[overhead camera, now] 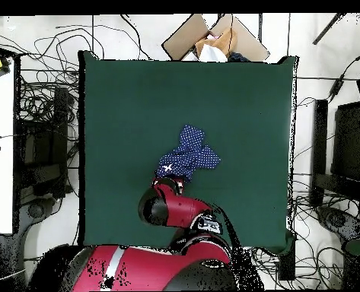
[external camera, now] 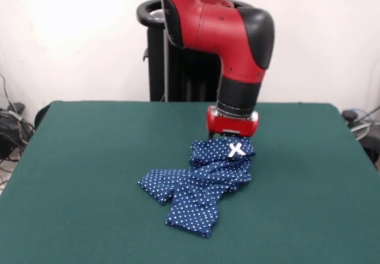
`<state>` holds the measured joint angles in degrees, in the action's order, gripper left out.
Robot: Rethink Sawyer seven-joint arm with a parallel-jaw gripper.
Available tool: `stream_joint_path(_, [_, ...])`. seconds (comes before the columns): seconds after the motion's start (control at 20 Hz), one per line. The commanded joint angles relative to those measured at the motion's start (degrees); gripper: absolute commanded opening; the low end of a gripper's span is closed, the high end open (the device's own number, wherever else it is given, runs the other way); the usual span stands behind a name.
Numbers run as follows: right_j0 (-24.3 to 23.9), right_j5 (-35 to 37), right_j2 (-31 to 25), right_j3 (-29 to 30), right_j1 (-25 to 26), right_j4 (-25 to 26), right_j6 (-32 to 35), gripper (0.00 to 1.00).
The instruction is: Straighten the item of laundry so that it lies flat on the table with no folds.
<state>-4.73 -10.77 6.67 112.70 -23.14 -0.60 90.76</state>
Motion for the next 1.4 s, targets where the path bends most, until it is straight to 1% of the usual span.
stream_joint_path(0.05, [-0.6, -2.0, -7.0, -1.3, 4.1, -4.1, 15.8, 1.00])
stream_joint_path(0.1, [-0.8, -2.2, -7.1, -1.2, 4.0, -3.7, 15.5, 1.00])
stream_joint_path(0.15, [-0.5, -2.1, -6.7, -1.5, 3.9, -3.4, 14.9, 0.00])
stream_joint_path(0.3, [0.6, 1.5, -5.5, -0.9, 2.2, -5.2, 14.8, 0.00])
stream_joint_path(0.4, [1.6, 5.0, -4.4, 0.0, -0.4, -6.1, 14.2, 0.00])
stream_joint_path(0.45, [2.2, 7.9, -3.4, 0.3, -2.3, -6.3, 13.3, 0.00])
stream_joint_path(0.65, [3.2, 13.7, -1.1, 0.7, -5.6, -5.7, 10.8, 0.00])
stream_joint_path(0.8, [6.2, 20.5, 3.2, 0.4, -7.8, -5.2, 9.2, 0.00])
stream_joint_path(0.85, [5.6, 20.9, 3.0, 1.0, -8.5, -4.5, 9.1, 0.00])
stream_joint_path(0.95, [2.9, 21.6, 1.5, 3.8, -11.3, -2.0, 8.1, 0.00])
stream_joint_path(1.1, [0.5, 24.6, 0.8, 8.0, -16.3, 0.6, 6.3, 0.00])
stream_joint_path(1.15, [0.3, 24.5, 0.9, 9.0, -17.0, 1.2, 6.2, 0.00])
stream_joint_path(1.25, [-0.2, 21.4, 0.8, 10.7, -15.9, 2.5, 6.9, 0.00])
stream_joint_path(1.3, [-0.7, 19.1, 0.5, 11.1, -14.5, 3.3, 7.4, 0.00])
stream_joint_path(1.4, [-2.6, 12.8, -0.7, 11.2, -9.9, 5.6, 7.9, 0.00])
